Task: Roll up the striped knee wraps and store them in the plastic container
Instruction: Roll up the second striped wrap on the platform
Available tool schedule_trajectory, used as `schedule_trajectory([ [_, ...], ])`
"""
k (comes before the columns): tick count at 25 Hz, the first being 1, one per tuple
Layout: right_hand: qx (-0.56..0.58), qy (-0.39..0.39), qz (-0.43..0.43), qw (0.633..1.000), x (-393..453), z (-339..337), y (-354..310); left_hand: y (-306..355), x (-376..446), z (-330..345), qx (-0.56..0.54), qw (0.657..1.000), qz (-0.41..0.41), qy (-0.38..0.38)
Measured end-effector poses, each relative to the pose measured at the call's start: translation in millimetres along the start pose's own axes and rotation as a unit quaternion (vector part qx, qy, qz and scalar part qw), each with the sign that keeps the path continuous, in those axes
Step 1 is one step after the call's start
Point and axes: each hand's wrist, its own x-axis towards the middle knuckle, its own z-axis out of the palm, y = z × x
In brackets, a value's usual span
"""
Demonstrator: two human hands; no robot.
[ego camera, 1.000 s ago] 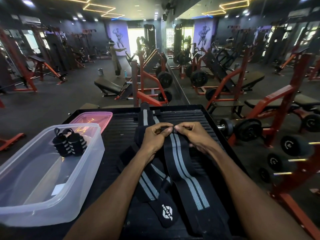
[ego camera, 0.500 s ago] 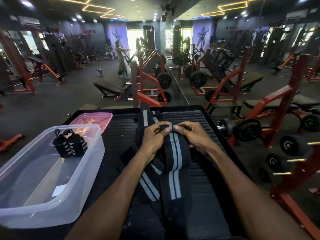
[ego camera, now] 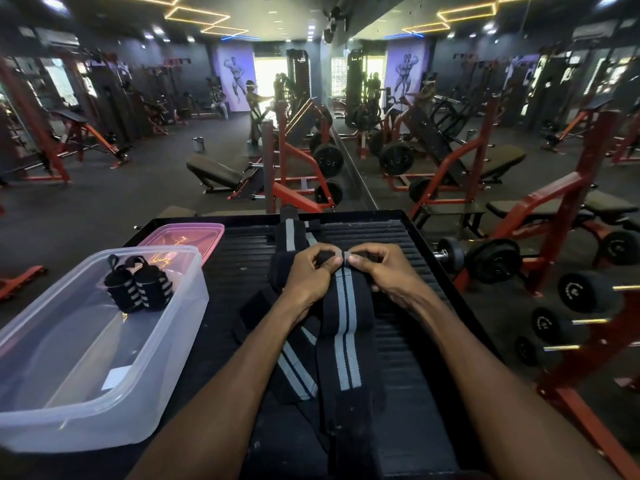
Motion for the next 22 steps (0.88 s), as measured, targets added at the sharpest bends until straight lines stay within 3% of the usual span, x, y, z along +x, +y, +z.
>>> schedule_trajectory([
  [4, 0.003, 0.04, -0.034, 0.999, 0.3, -2.0, 0.1, 2.7, -2.3, 1.6, -0.026, 0.995, -0.07, -0.063],
  [11, -0.002, -0.007, -0.004, 1.0, 2.9, -1.0, 5.1, 1.3, 0.8, -3.4, 0.061, 0.997, -0.035, -0.013],
  [16, -0.042, 0.041, -0.099, 0.993, 6.0, -8.8, 7.4, 4.2, 0.8, 0.7, -0.004, 0.996, -0.066, -0.053],
  [22, -0.017, -0.004, -0.027, 0.999, 4.3, -2.1, 4.0, 4.3, -1.5, -2.3, 0.03, 0.998, -0.063, -0.008],
])
